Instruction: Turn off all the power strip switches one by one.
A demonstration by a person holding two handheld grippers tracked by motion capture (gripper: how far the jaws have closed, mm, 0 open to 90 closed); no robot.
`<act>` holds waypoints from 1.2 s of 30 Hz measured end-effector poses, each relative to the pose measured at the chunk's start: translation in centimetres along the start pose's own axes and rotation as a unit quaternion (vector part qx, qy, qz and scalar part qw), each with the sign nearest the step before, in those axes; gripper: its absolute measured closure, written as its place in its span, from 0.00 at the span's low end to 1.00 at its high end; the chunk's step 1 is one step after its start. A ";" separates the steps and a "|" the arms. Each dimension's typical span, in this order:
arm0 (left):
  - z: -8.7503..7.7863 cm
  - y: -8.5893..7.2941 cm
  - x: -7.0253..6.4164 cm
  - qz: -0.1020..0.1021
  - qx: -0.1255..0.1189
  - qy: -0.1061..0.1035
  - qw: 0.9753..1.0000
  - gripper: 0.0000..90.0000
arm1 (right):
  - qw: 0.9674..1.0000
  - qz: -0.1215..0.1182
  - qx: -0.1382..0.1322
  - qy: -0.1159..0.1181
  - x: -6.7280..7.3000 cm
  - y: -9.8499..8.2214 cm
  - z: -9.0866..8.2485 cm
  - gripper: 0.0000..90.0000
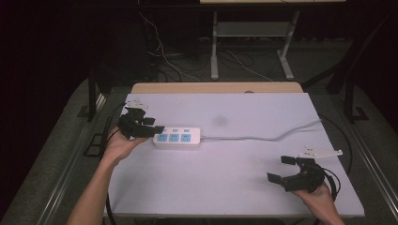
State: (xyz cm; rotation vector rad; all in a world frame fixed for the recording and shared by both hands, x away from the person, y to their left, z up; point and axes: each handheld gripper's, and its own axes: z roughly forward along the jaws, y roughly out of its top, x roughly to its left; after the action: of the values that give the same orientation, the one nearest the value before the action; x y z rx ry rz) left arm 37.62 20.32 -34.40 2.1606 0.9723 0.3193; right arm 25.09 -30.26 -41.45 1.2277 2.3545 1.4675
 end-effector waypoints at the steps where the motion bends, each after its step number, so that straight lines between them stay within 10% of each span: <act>1: 0.0 0.0 0.0 0.000 0.000 0.000 1.000 0.53 | 1.000 0.000 0.000 0.000 0.0 0.0 0.0 0.01; 25: 2.5 1.6 2.6 -0.017 0.030 -0.014 0.999 0.98 | 1.000 0.002 0.000 -0.004 -0.3 -0.2 -0.3 0.01; 36: 4.2 2.1 2.8 -0.013 0.045 -0.019 0.999 0.99 | 1.000 0.003 0.002 -0.004 -0.3 -0.2 -0.4 0.01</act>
State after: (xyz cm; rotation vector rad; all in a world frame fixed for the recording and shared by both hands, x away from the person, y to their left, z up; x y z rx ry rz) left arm 42.77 19.25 -36.01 2.2252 1.0114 0.2251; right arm 25.00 -30.75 -41.51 1.2399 2.3508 1.4583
